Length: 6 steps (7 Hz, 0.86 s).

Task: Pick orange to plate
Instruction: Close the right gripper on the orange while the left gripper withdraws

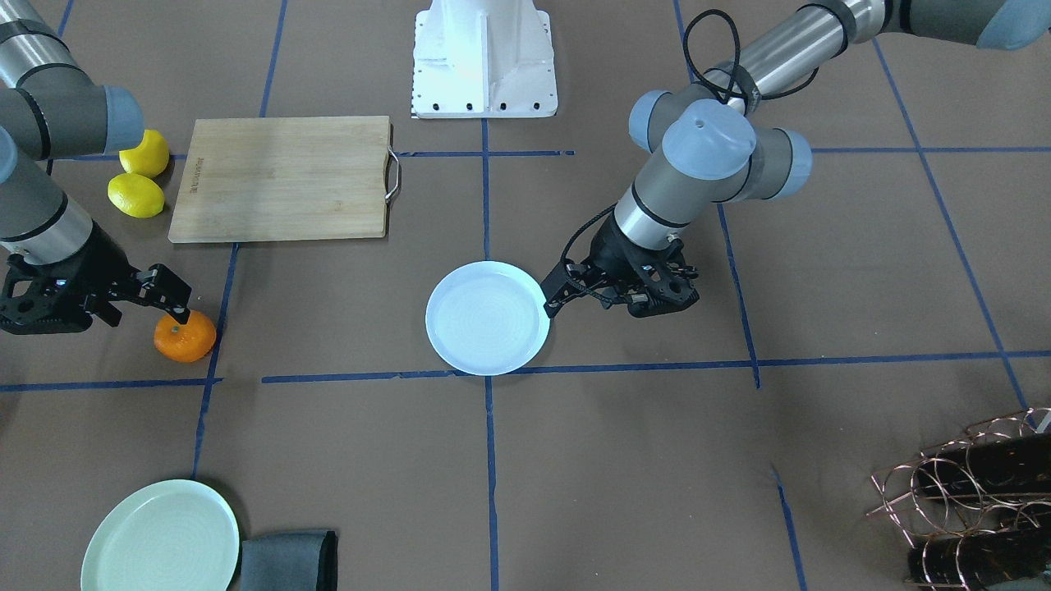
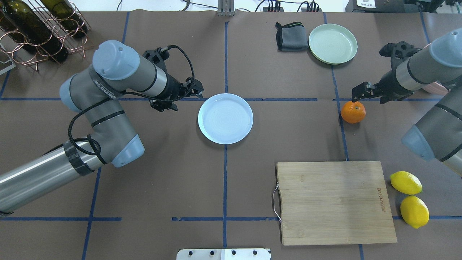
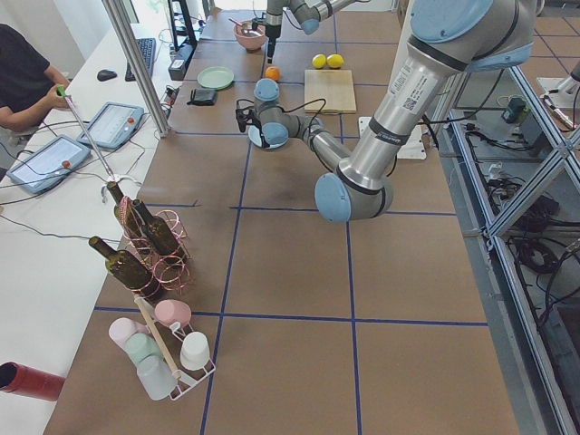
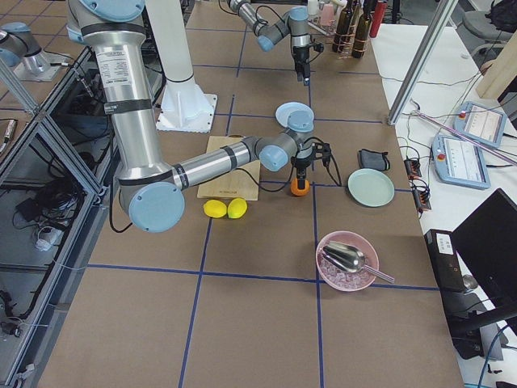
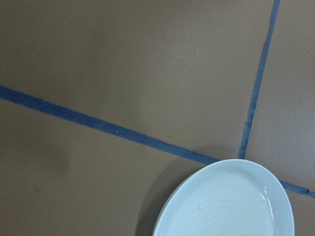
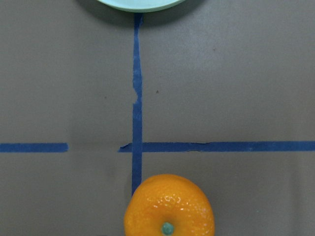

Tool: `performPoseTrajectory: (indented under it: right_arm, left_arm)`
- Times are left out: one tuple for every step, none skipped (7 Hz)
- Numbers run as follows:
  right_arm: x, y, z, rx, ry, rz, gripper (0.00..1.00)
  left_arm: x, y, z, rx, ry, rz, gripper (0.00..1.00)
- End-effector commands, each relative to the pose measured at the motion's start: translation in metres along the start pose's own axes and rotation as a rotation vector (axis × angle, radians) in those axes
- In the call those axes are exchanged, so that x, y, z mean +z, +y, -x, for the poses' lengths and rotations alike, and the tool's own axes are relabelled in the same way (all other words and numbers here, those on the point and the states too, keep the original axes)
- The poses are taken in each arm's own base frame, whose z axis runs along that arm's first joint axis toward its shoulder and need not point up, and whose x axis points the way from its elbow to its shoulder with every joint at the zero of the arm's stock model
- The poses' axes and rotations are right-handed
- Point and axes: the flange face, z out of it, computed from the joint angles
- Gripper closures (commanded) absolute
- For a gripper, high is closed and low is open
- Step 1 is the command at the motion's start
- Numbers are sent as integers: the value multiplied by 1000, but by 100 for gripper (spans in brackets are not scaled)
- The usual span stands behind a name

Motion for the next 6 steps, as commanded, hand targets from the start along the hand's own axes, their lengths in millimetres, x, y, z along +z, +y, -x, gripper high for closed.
performPoseTrajectory:
  right_arm:
    - [25,11,5,-24,31,23,0]
    - [30,11,3,-25,40,29,0]
    - [29,9,9,-29,34,25,0]
    - [30,5,16,-32,32,24,0]
    - [34,2,18,-32,33,26,0]
    - [36,1,18,-31,37,25,0]
  left_arm:
    - [-12,-9,5,17,7,-6,0]
    - [-16,-9,3,20,12,-8,0]
    - [-20,-7,13,18,10,-9,0]
    - [-21,-6,15,18,10,-9,0]
    - [-20,-6,16,17,8,-9,0]
    - [-20,-6,18,16,7,-9,0]
